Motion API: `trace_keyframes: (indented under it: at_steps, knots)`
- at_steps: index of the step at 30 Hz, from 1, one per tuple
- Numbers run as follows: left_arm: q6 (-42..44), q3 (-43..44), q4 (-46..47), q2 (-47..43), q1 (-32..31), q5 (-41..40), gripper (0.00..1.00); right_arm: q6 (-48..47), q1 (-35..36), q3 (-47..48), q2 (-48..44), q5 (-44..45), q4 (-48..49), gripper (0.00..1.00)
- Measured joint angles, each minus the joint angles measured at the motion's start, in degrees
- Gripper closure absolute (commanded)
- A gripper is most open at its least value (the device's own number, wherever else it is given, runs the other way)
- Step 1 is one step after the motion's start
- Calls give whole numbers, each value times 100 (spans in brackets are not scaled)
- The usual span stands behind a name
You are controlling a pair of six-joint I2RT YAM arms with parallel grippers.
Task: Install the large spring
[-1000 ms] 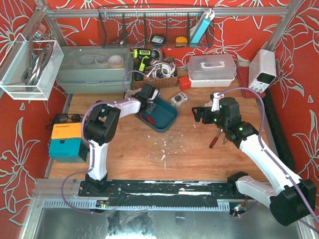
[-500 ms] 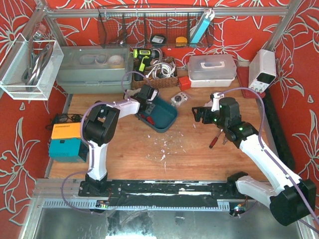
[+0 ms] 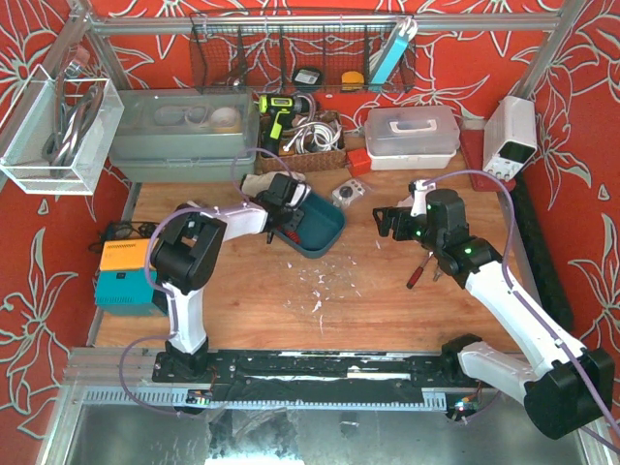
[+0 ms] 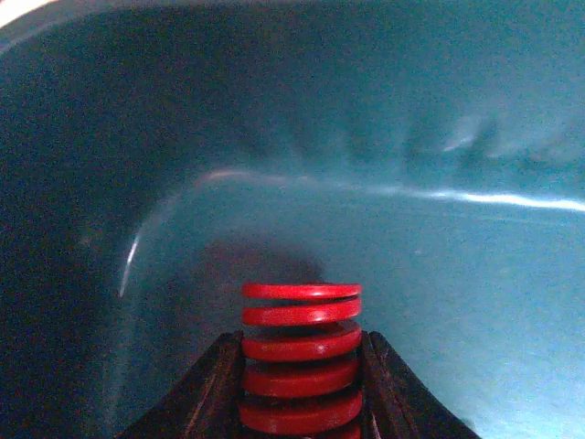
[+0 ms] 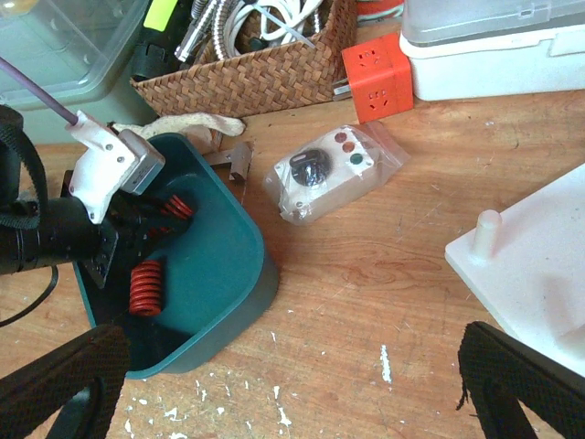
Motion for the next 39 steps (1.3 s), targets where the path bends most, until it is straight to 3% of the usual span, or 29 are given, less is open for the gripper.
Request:
trace_keyframes:
  at_steps: [6,13,20,27,39]
  knots:
    - [61,-385,431,-529,-315,63,93,2,0,0,109,-4,-4,1]
    - [157,-1419,1812,-1921,-837,264,95,81,0,11,321,-208,2,7]
    - [313,-2789,3200,-2848,-1403,780,94,369,0,199,459,-984,-2,28]
    - [476,-3659,3974,-3163,-1781,1266,95,660,92,466,640,-2103,61,35]
    - [542,-3716,4651,-3254,-2068,1593,97,761,490,511,1279,-3292,127,41]
